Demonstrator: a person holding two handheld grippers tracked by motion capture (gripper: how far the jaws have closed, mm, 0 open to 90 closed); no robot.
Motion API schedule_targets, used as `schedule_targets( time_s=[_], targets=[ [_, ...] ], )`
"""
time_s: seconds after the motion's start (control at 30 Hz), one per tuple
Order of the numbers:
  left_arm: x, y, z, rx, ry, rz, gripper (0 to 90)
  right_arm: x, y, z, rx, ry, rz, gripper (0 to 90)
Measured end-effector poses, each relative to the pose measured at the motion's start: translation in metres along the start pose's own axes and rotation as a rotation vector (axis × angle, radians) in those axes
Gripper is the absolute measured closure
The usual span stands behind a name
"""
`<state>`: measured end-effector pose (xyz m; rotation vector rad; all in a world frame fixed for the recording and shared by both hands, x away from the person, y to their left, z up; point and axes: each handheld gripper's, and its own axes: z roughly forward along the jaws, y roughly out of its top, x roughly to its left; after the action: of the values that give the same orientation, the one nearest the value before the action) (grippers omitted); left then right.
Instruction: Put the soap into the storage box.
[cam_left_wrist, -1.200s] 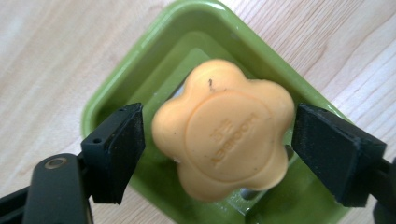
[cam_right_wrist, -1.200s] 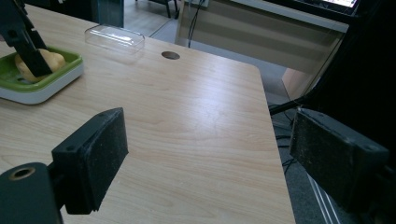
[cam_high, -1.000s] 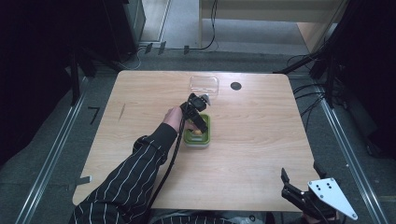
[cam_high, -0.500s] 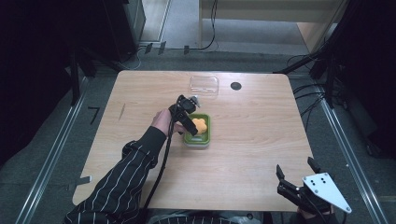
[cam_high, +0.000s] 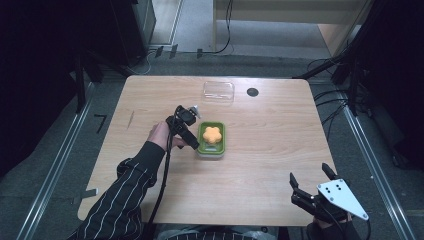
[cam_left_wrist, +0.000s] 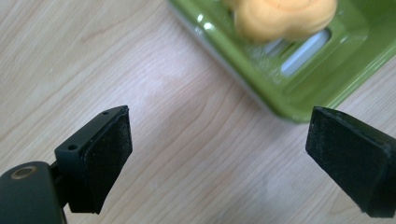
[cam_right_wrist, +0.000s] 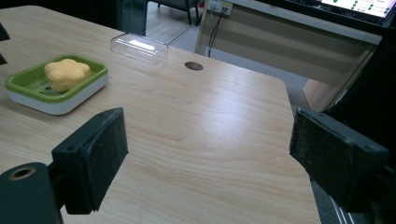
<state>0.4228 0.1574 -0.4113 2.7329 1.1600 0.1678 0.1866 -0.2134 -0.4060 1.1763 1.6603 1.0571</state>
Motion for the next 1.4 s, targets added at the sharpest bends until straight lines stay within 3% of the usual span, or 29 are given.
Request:
schedule_targets(
  time_s=[0.5,0.77,1.17,1.4],
  targets=[
    [0.006,-0.031,-0.003,0.019,0.021,-0.033,5.9,0.002,0.002,0.004,-0.008,0.021,0.001,12.0],
    [0.005,-0.043,-0.007,0.015,0.028,-0.044,5.9,0.003,0.003,0.007,-0.012,0.031,-0.003,12.0],
    [0.0,-0.074,-0.015,0.026,0.046,-0.048,5.6,0.007,0.007,0.013,-0.018,0.058,-0.012,11.9],
    [-0.002,-0.092,-0.014,0.035,0.051,-0.071,5.5,0.01,0.008,0.017,-0.021,0.074,-0.015,11.8]
  ],
)
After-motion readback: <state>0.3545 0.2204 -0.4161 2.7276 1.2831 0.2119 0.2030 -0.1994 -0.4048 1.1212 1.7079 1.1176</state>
